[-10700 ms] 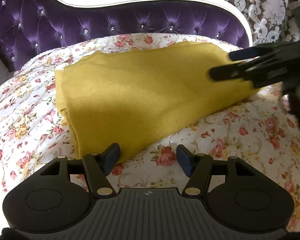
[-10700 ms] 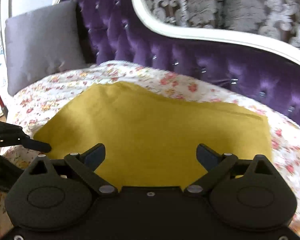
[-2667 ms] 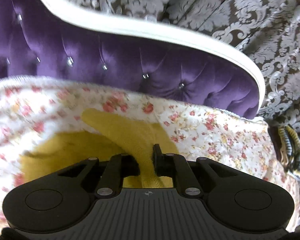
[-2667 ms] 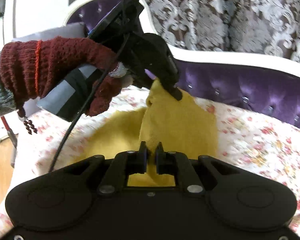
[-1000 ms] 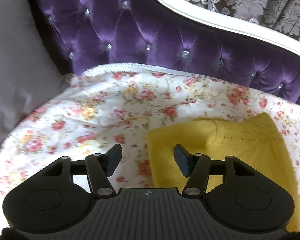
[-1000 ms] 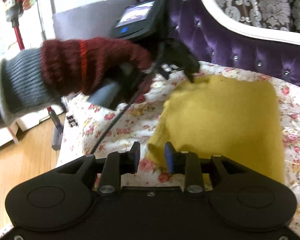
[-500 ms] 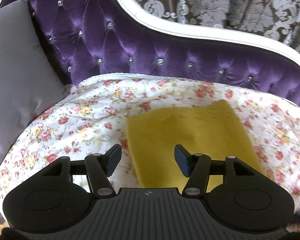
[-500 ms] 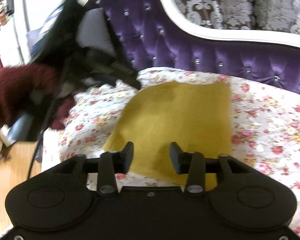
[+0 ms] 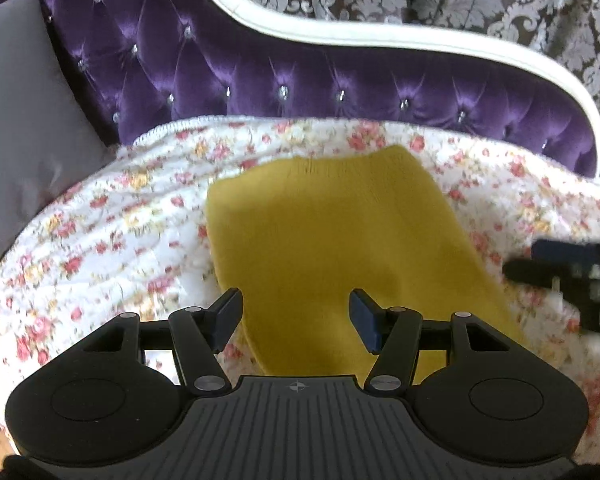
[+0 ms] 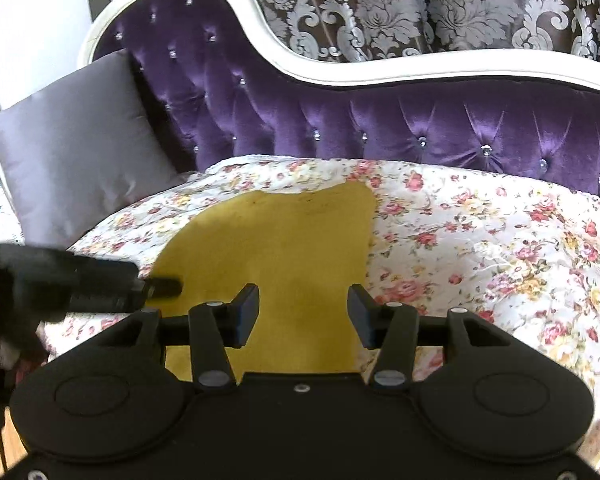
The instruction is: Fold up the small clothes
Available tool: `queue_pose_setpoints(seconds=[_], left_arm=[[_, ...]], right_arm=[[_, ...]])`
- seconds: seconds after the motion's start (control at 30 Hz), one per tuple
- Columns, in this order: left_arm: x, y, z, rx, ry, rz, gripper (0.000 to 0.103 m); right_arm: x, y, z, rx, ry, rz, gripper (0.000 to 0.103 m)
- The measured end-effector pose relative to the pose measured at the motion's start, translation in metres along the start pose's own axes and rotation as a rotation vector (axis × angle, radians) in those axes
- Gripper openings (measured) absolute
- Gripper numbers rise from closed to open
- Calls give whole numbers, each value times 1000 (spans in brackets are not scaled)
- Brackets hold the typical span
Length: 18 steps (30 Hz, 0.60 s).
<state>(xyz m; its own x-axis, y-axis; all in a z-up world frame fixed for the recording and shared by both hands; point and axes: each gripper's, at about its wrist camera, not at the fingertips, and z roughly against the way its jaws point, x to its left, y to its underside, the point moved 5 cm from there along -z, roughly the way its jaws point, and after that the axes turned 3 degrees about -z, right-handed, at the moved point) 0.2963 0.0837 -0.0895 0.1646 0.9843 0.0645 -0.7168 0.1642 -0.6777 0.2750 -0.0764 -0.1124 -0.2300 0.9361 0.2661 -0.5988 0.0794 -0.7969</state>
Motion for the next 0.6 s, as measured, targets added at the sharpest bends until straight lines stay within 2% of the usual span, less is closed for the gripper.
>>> queue_pose_setpoints(seconds=[0.17,0.23,0.3,0.43,0.6], left_arm=[[3,23,-17,54,-5,14,57],[6,34,-24,73,-2,29,59],[10,41,-24,50,-1,54,65],[14,49,-22,12,2,100,71],[10,52,-19,-29,-15,83,72]], right_arm=[[-14,-8,-20,13,14,-12,57],[-18,-11,-29,19,20,-11,62],[-21,-14,-37,21,24,-6,66],[-22,-21,-55,26,29,21,69],[-18,-30,-85,27,15,68,72]])
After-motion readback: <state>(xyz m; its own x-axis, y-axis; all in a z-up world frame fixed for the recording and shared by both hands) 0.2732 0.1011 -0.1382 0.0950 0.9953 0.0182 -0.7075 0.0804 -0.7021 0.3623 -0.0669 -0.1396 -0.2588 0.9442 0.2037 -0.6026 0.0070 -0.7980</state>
